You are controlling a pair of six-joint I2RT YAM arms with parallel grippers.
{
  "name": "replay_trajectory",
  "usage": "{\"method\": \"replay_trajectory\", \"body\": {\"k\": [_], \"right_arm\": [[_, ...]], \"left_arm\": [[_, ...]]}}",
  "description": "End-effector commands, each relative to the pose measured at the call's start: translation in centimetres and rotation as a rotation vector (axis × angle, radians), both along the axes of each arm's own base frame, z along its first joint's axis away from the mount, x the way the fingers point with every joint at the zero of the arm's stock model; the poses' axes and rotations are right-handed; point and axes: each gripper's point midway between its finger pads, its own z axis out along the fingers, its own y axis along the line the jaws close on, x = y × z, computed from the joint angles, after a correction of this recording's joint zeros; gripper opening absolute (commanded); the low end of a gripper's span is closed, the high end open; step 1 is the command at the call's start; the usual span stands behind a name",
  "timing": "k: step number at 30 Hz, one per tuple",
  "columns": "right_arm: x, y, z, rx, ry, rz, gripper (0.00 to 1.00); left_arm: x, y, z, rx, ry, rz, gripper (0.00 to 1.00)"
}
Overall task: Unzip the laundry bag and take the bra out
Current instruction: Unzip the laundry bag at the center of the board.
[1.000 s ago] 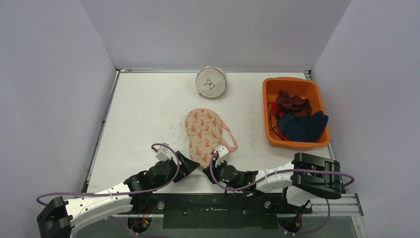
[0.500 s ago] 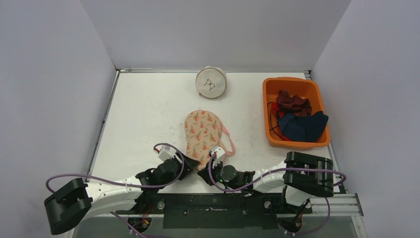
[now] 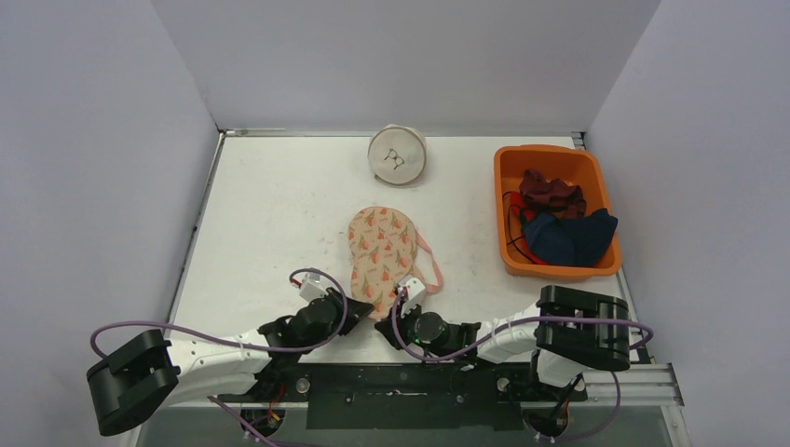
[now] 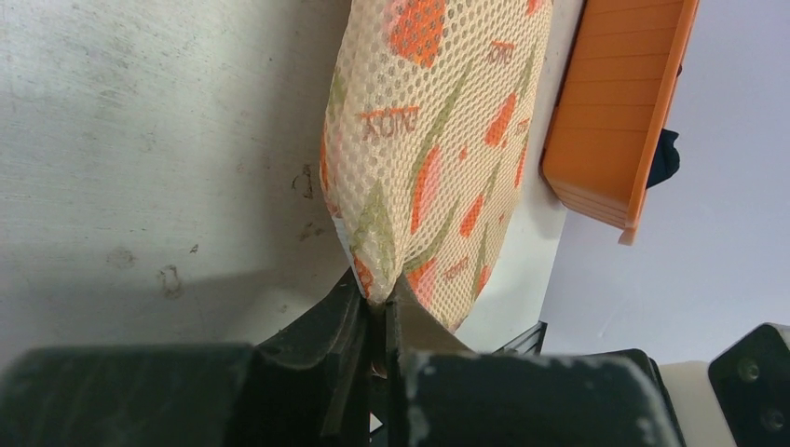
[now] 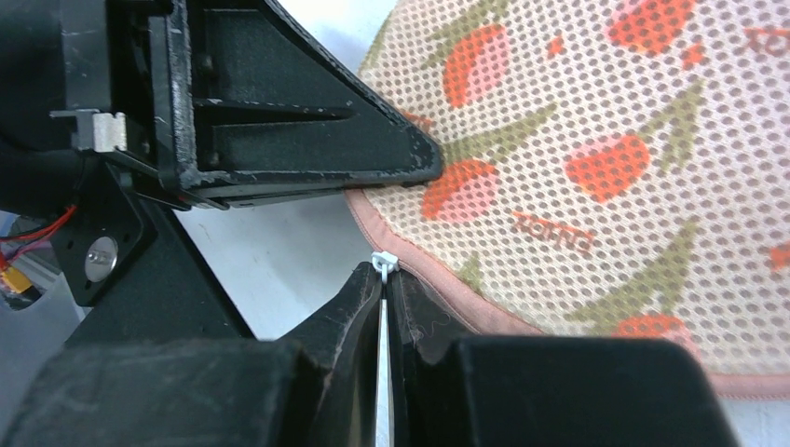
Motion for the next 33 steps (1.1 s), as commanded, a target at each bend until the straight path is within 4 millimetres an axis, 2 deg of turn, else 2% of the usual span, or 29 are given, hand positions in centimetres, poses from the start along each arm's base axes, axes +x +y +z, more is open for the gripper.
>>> {"method": "replay_trajectory", "body": {"k": [1, 6, 11, 17, 23, 25, 29, 33], "right_arm": [[0.8, -0.8, 1.1, -0.012, -0.022, -0.068, 0.05], [1.6, -3.4, -0.1, -0.111, -0.028, -0.152, 0.05], [1.9, -5.1, -0.6, -0.146, -0.023, -0.204, 0.05], [1.3, -6.2, -0.4, -0.161, -0.035, -0.21, 0.05], [-0.2, -7.0, -0.3, -0.176, -0.053, -0.202, 0.05], [-0.7, -7.1, -0.3, -0.174, -0.055, -0.204, 0.05], [-1.1, -7.2, -0.4, -0.156, -0.047, -0.211, 0.05], [-1.2, -6.3, -0.3, -0.142, -0.045, -0.204, 0.05]], "left_arm": [[0.9, 0.3, 1.2, 0.002, -0.042, 0.04, 0.0], [0.7, 0.4, 1.1, 0.038, -0.057, 0.006, 0.0], [0.3, 0.1, 1.2, 0.048, -0.07, -0.042, 0.0], [0.2, -0.7, 1.4, 0.094, -0.098, -0.143, 0.0], [0.4, -2.8, 1.3, 0.119, -0.118, -0.327, 0.0], [0.8, -3.4, 1.2, 0.121, -0.125, -0.372, 0.0], [2.9, -5.2, 2.1, 0.121, -0.147, -0.445, 0.0], [4.7, -5.4, 1.7, 0.134, -0.117, -0.431, 0.0]]}}
